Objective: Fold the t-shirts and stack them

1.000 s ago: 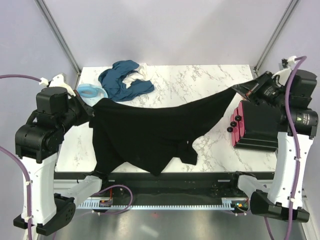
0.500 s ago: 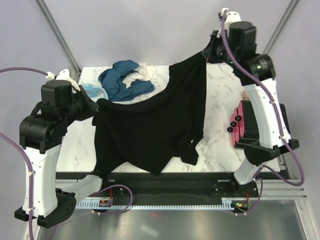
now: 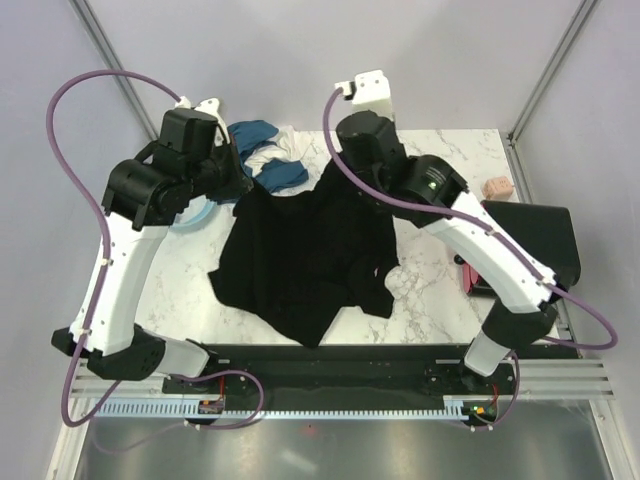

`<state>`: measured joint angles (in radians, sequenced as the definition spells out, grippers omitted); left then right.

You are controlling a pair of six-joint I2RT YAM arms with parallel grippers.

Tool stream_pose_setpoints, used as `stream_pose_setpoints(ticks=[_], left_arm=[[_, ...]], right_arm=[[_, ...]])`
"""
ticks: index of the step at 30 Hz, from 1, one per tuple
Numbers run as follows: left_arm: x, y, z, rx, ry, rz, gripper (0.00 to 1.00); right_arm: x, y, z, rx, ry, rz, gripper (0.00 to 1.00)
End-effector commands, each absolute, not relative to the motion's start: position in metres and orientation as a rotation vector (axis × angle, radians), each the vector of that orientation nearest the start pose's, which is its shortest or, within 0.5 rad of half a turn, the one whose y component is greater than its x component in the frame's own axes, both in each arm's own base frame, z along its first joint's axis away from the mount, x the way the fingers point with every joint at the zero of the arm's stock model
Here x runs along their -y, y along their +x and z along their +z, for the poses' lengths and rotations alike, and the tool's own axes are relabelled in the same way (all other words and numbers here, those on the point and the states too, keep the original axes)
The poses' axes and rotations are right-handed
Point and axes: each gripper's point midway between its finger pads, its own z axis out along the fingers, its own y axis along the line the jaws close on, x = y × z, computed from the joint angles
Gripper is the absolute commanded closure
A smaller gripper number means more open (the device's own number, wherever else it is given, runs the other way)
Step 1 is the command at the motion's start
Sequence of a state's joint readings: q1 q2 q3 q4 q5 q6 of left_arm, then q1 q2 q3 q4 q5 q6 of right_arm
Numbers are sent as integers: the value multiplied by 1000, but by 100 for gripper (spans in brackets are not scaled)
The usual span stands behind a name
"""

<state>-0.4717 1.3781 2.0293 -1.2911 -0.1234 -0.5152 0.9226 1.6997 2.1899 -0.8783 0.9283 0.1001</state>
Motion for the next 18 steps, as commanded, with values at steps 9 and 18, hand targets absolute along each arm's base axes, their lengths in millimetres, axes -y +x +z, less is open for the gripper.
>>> stream_pose_setpoints(ticks=[9,18], left_arm=[[95,231,422,-2145,-108,-277,98],[67,223,406,-2188,-254,-123,98]], right_arm=[[-72,245,547,-1549,362,-64,100],[-2,211,588,-1468,469,-234,100]])
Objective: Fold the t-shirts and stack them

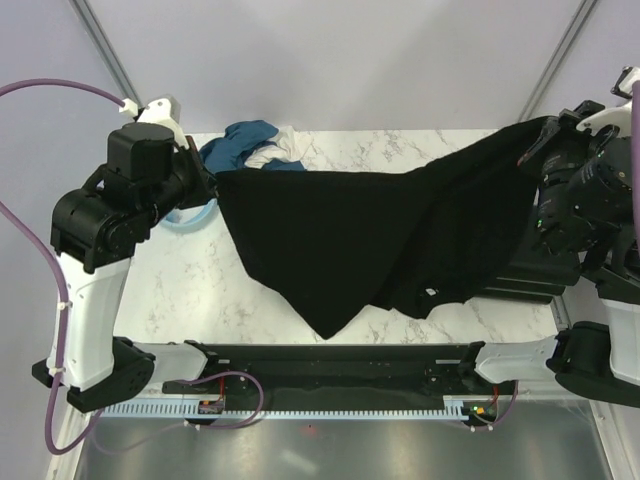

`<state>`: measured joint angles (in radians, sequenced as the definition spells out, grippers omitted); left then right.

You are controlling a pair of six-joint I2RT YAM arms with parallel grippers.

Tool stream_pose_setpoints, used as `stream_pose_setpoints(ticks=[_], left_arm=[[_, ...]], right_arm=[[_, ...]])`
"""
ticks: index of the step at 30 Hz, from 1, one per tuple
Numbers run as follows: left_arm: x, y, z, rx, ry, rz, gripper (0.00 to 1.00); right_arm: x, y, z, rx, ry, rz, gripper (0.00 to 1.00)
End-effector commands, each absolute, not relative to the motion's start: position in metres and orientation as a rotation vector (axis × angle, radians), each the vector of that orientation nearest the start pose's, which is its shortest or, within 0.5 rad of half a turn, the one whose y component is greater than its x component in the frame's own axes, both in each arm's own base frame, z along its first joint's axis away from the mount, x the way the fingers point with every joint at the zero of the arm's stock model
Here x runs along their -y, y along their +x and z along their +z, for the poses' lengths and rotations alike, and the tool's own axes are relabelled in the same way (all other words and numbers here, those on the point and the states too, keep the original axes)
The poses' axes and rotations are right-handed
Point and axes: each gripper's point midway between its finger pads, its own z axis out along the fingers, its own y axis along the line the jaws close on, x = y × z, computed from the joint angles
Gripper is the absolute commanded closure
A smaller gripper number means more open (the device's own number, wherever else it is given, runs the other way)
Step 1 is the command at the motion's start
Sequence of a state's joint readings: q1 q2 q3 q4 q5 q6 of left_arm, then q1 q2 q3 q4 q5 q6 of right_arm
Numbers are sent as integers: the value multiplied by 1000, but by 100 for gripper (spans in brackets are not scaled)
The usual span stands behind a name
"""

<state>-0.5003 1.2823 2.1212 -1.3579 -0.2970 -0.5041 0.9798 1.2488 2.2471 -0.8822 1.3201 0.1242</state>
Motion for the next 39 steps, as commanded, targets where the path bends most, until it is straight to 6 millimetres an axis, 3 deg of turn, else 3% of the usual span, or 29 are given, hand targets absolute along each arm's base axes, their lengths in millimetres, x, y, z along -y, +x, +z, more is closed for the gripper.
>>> stream_pose_setpoints(ticks=[1,4,7,13,16,17,19,20,23,25,26,27,29,30,31,32,34,35,37,39], left_arm=[[64,221,408,-2176,-279,-125,98],[62,222,412,-2161,-272,-118,98],[67,219,415,-2161,-219,-152,98],[71,210,419,-2147,-170,-207,98],[74,211,409,-2176,-148,-208,98],[77,212,405,-2191,-139,-216,98],[84,216,401,-2197,-142,-243,98],[89,218,400,-2200,-139,-267,98],[98,225,398,-2203,-133,-296,98],[99,229,396,-2209,-122,-281,98],[99,231,397,-2206,-118,-279,98],[99,232,396,-2210,-114,-272,98],[99,234,395,-2206,-116,-264,98],[100,237,394,-2204,-110,-261,98],[101,238,394,-2203,-108,-261,98],[102,241,392,-2207,-108,-257,98],[106,247,392,-2203,-107,-263,98],[111,252,389,-2214,-99,-269,98],[117,263,388,-2215,-89,-269,98],[124,284,376,-2262,-110,-217,98]], right_arm=[[6,207,597,-1455,473,-246,100],[29,193,614,-1441,524,-275,100],[30,189,619,-1476,494,-324,100],[3,190,614,-1518,426,-225,100],[-58,204,594,-1546,201,-254,100],[-94,210,581,-1537,105,-238,100],[-128,217,568,-1530,54,-206,100],[-141,219,579,-1497,26,-87,100],[-175,238,565,-1513,-36,-46,100],[-208,264,532,-1601,-140,-31,100],[-196,281,535,-1619,-98,-7,100],[-215,287,522,-1653,-179,58,100],[-223,313,494,-1711,-193,28,100],[-237,321,482,-1745,-248,106,100],[-239,333,469,-1779,-219,126,100],[-225,351,454,-1817,-183,92,100],[-222,367,440,-1847,-163,123,100],[-201,384,429,-1879,-100,111,100],[-188,400,414,-1925,-78,122,100],[-158,416,401,-1967,-29,50,100]])
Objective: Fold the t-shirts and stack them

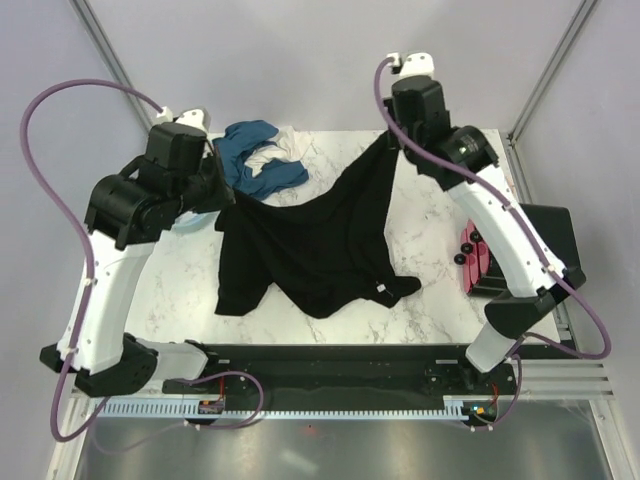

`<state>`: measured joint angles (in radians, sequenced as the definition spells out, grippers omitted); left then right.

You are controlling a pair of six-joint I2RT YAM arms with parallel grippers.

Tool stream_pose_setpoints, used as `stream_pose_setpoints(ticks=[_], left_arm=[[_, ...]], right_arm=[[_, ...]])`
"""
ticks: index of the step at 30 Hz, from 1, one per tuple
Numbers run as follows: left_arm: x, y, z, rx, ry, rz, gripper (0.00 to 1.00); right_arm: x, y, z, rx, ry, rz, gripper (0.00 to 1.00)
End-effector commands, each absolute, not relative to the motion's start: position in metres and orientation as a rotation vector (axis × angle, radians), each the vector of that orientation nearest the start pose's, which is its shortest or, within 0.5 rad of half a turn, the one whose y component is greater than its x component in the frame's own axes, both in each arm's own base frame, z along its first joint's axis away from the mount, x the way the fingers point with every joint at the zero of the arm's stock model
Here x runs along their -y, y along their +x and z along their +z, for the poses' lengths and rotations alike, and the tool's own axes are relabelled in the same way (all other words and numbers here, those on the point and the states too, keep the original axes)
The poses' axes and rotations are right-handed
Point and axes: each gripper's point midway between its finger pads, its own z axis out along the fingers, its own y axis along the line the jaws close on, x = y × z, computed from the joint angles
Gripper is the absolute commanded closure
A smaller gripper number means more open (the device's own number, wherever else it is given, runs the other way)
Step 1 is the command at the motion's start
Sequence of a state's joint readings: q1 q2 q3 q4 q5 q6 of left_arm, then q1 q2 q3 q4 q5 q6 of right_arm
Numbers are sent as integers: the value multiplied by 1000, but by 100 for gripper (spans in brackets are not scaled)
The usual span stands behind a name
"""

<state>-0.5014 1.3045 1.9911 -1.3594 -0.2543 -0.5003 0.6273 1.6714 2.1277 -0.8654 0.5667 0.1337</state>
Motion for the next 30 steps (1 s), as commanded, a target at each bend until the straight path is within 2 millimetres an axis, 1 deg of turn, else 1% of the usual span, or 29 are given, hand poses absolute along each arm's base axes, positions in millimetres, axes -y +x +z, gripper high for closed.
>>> stream_pose_setpoints(ticks=[1,2,3,4,5,6,7,8,9,10,11,12,13,14,15,16,17,18,19,21,22,23,24,25,26,27,28,29,30], left_arm=[[121,290,371,-2276,-130,-180,98],[118,299,365,-2294,-156,-150,98],[118,312,359,-2312,-182,-125,98],[116,320,355,-2325,-199,-115,98],[104,330,352,-2329,-248,-88,98],[98,336,354,-2317,-277,-80,98],[95,347,345,-2340,-298,-67,98],[79,355,342,-2343,-357,-54,98],[76,362,338,-2351,-390,-68,98],[80,372,327,-2384,-389,-97,98],[79,381,319,-2401,-397,-93,98],[81,389,324,-2386,-387,-106,98],[88,394,323,-2392,-375,-141,98],[94,408,311,-2416,-368,-149,98],[98,418,325,-2371,-347,-181,98],[105,425,325,-2370,-332,-213,98],[109,437,328,-2351,-322,-237,98],[114,444,330,-2336,-312,-261,98],[121,446,334,-2327,-287,-304,98],[127,448,343,-2300,-263,-336,98],[127,446,346,-2290,-261,-331,98],[131,441,345,-2300,-246,-327,98],[130,433,353,-2287,-241,-321,98],[127,426,355,-2285,-243,-289,98],[131,417,346,-2317,-226,-267,98],[128,402,361,-2284,-222,-269,98],[125,395,364,-2276,-223,-250,98],[129,385,363,-2285,-201,-245,98],[128,375,373,-2260,-190,-248,98]], right_arm=[[-152,424,390,-1994,-22,22,100],[-136,433,382,-2019,1,12,100],[-129,438,374,-2043,7,-3,100],[-124,442,362,-2070,15,-9,100],[-113,447,358,-2079,39,-1,100],[-108,450,354,-2084,49,-11,100],[-105,453,346,-2101,52,-21,100],[-94,457,343,-2105,77,-33,100],[-94,460,340,-2111,73,-5,100],[-92,464,334,-2124,82,11,100],[-83,470,333,-2125,103,19,100],[-81,475,332,-2126,111,27,100],[-79,484,336,-2111,120,27,100],[-74,489,339,-2101,131,27,100],[-73,499,333,-2108,137,26,100],[-71,505,352,-2059,147,38,100],[-67,510,358,-2040,161,37,100],[-65,517,357,-2036,168,32,100],[-60,519,373,-1990,187,31,100],[-51,518,387,-1951,213,3,100],[-45,515,393,-1934,233,-22,100],[-41,511,397,-1927,242,-32,100],[-38,502,410,-1901,254,-34,100],[-35,496,413,-1897,262,-42,100],[-33,489,421,-1881,268,-45,100],[-30,473,441,-1836,278,-30,100],[-29,466,446,-1826,277,-29,100],[-27,457,455,-1807,279,-23,100],[-24,436,477,-1760,284,-6,100]])
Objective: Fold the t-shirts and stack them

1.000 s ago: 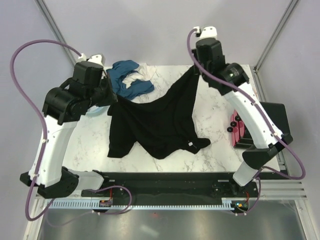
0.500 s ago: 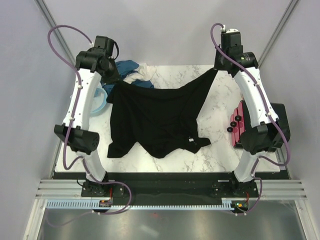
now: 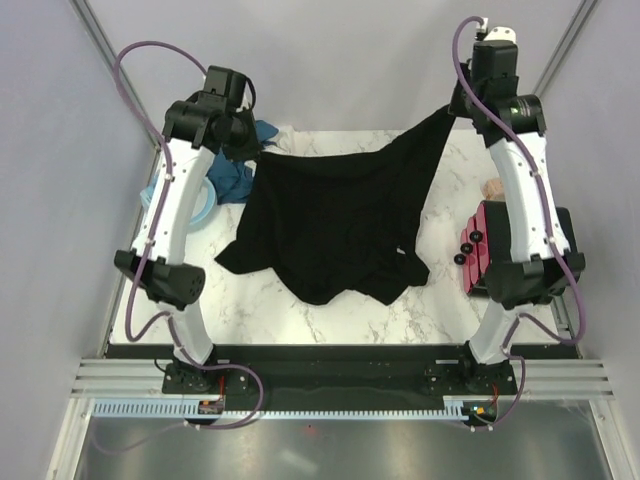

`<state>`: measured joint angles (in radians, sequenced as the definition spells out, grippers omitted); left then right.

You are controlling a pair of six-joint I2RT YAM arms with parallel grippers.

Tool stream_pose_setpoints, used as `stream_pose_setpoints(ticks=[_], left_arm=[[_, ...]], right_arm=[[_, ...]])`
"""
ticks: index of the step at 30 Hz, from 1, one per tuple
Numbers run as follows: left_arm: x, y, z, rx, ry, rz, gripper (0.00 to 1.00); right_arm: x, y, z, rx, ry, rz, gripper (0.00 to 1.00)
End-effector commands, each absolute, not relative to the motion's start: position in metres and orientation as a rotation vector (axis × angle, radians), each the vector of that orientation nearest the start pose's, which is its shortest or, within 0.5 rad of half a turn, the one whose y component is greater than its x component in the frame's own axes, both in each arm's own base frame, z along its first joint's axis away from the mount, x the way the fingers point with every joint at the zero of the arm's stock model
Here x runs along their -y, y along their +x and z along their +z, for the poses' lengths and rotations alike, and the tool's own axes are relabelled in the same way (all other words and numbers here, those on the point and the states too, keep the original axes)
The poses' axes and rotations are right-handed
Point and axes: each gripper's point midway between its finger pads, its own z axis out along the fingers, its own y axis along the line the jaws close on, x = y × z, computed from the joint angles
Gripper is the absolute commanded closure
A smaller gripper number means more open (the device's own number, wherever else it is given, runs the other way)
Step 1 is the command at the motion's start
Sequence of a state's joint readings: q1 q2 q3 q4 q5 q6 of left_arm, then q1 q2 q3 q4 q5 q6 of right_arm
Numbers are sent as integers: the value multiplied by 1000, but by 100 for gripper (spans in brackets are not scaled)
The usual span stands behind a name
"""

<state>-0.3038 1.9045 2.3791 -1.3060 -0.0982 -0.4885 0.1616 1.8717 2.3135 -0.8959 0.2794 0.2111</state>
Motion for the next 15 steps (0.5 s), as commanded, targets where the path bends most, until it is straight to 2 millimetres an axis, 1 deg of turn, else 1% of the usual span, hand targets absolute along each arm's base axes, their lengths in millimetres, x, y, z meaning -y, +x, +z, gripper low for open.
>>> stream_pose_setpoints(ticks=[1,2,3,4,5,6,7,8,9,10,11,12,13,14,15], left_arm=[[122,357,395,-2200,-182,-255,98],[124,344,402,-2186,-146,-266,98],[123,333,410,-2164,-130,-282,98],[116,309,433,-2098,-122,-316,98],[114,299,431,-2101,-108,-319,98],[111,288,434,-2089,-94,-333,98],[102,260,453,-2015,-77,-368,98],[98,253,447,-2016,-58,-351,98],[92,239,450,-1986,-52,-354,98],[87,229,451,-1966,-42,-354,98],[77,208,453,-1929,-35,-355,98],[72,200,452,-1921,-37,-350,98],[66,193,450,-1911,-45,-338,98],[59,181,448,-1895,-51,-333,98],[56,176,445,-1895,-53,-328,98]], right_arm=[[-23,427,483,-1748,283,-2,100],[-22,415,493,-1725,282,8,100],[-19,392,513,-1673,284,25,100],[-17,382,519,-1659,284,30,100],[-16,369,526,-1640,286,39,100],[-15,347,541,-1597,280,63,100],[-15,337,546,-1584,279,77,100],[-15,326,551,-1568,280,91,100],[-13,306,564,-1525,277,114,100],[-12,295,573,-1498,277,127,100],[-11,285,578,-1486,278,131,100],[-8,270,587,-1456,277,136,100],[-5,260,595,-1429,279,135,100],[-3,254,598,-1416,283,131,100],[0,241,604,-1392,286,134,100]])
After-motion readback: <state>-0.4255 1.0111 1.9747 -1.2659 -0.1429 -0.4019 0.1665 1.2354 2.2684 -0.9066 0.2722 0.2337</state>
